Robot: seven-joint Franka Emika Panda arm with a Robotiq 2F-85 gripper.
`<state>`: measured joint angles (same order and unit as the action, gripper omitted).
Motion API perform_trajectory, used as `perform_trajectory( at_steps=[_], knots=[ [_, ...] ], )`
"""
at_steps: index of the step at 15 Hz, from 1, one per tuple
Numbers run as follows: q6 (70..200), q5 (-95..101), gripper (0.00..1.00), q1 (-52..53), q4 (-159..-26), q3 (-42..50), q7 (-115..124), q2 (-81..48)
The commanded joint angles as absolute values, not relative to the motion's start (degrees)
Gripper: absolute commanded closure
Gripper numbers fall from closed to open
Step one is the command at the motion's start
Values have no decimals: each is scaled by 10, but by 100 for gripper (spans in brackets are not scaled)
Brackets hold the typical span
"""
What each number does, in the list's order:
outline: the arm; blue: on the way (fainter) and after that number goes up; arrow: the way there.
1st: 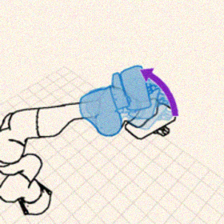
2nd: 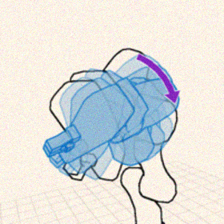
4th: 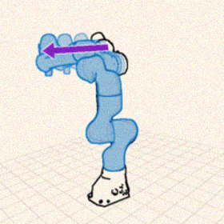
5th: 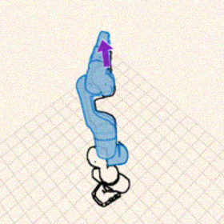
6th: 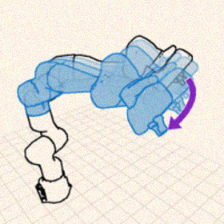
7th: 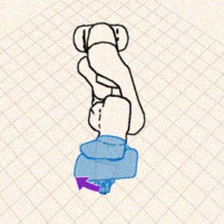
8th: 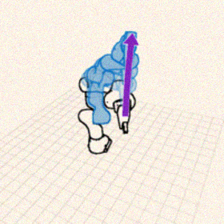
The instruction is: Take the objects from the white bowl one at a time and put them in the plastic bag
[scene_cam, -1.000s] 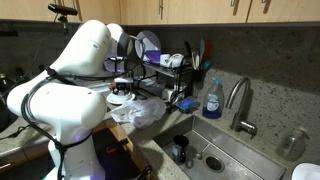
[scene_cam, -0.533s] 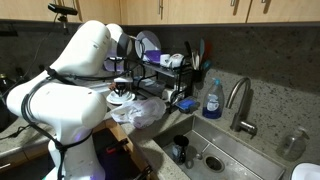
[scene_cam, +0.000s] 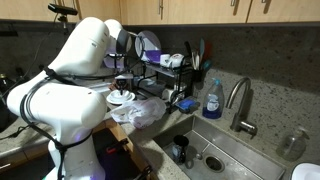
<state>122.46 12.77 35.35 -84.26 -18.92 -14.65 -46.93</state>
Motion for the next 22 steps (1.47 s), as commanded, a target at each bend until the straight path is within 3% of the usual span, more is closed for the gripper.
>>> perform_trajectory(
  at_steps=[1,22],
  knots=[
    [1259,130,95,343,-903,-188,-140,-410],
    [1175,0,96,256,-1263,-197,51,-81]
  ],
)
